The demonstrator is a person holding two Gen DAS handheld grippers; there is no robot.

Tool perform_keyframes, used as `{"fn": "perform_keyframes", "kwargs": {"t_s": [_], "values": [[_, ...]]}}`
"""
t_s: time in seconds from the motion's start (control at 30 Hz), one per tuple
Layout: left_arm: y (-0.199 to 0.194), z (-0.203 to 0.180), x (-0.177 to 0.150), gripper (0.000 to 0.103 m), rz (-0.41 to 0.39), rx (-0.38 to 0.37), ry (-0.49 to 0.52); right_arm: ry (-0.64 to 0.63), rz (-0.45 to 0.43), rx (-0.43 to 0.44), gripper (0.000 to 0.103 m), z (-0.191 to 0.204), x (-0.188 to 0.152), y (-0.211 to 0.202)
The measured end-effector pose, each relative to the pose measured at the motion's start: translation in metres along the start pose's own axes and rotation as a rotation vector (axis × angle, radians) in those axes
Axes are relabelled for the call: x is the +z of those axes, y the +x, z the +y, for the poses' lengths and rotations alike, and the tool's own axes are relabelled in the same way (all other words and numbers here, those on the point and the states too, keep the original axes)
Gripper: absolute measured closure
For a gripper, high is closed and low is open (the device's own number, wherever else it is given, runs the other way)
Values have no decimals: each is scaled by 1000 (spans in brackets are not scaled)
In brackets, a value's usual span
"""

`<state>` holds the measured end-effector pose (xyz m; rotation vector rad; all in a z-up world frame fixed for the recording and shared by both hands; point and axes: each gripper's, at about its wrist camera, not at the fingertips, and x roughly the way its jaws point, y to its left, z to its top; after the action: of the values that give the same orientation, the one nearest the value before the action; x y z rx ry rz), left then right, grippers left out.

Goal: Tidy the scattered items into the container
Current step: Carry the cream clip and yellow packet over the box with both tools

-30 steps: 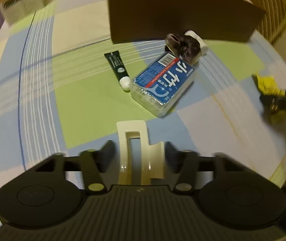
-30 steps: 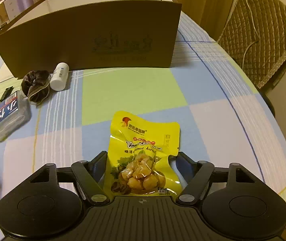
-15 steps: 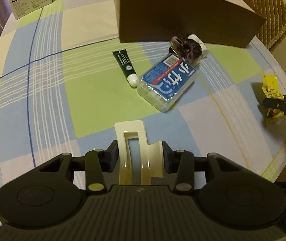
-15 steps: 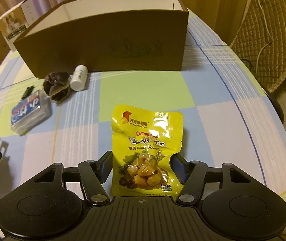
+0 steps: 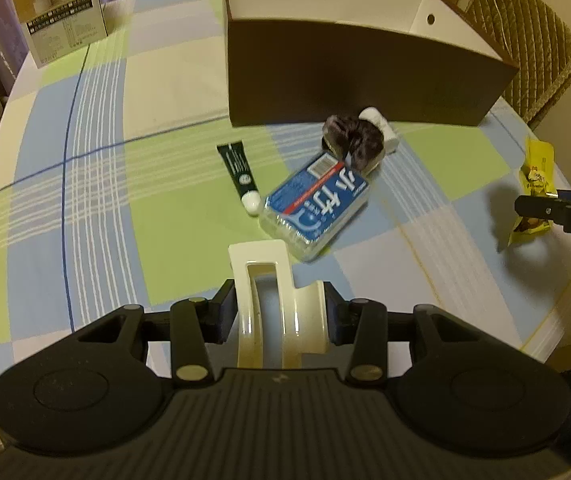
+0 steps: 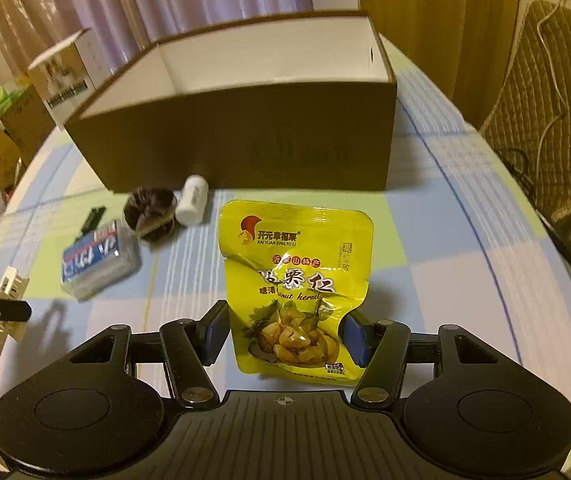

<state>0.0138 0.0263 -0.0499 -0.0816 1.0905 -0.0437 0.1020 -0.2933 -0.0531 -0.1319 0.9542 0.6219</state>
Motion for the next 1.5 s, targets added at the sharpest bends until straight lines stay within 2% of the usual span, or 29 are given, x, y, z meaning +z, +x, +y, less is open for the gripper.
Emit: {"fn": "perform_keyframes", "kwargs": {"t_s": [0.27,0.6,0.9,1.2,1.5], "values": [[-20,-10,19,65,-71,-10,15,-33,-51,47,42,-2,23,-17],[-34,-26,52,65,-158,-79,11,-45,-95,129,42,-5,52,-35],[-37,-40,90,65,-227,-93,36,-67,-94,164,42,-10,77,-36],[-35,-39,130,65,-277,-66,87,-122,-132,204,42,-17,122,-36],[-35,-31,188,65,-339,-19,174,-216,-192,208,42,-25,178,-24]]}}
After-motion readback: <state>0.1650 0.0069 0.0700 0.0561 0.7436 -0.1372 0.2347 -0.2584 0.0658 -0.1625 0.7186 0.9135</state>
